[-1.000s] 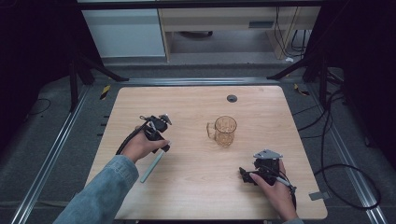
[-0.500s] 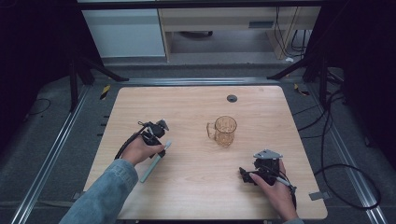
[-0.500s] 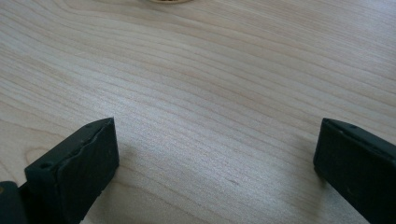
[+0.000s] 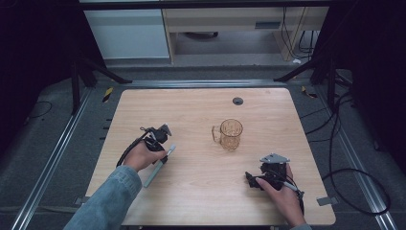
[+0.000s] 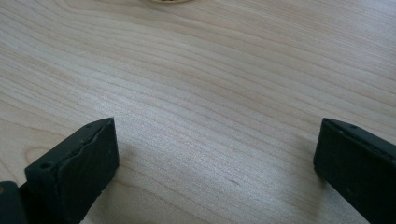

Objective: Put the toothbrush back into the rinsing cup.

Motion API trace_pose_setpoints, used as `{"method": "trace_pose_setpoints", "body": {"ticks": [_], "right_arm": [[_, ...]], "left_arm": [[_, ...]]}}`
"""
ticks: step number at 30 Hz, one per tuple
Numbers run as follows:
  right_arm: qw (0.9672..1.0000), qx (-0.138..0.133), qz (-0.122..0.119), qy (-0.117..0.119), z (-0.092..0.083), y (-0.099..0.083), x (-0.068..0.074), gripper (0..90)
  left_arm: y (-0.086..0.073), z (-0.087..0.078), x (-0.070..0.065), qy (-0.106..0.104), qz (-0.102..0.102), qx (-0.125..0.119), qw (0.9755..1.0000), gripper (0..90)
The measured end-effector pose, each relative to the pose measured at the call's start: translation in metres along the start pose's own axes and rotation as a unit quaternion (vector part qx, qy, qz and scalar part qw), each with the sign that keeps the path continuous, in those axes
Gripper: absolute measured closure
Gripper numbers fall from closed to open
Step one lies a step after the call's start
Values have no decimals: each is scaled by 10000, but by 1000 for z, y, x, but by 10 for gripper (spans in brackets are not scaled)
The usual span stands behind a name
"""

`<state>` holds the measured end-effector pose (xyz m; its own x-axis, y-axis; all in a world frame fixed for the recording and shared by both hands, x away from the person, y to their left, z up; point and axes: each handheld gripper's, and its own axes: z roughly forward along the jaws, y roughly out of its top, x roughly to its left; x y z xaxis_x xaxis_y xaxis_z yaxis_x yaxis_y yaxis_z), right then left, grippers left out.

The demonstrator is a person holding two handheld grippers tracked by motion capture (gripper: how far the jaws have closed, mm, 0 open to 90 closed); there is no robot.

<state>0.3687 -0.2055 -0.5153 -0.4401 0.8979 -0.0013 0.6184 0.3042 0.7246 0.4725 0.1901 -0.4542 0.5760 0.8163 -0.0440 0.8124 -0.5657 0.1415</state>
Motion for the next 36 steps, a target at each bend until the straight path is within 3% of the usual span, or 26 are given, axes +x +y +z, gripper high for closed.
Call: {"method": "trace_pose_setpoints", "body": {"ticks": [19, 36], "right_arm": [[10000, 0, -9, -10, 0, 0, 0, 4], [10000, -3, -25, 14, 0, -1, -1, 4]], "left_arm": [[-2, 7, 2, -8, -2, 139, 9999, 693], [-1, 9, -4, 49, 131, 41, 9999, 784]]}}
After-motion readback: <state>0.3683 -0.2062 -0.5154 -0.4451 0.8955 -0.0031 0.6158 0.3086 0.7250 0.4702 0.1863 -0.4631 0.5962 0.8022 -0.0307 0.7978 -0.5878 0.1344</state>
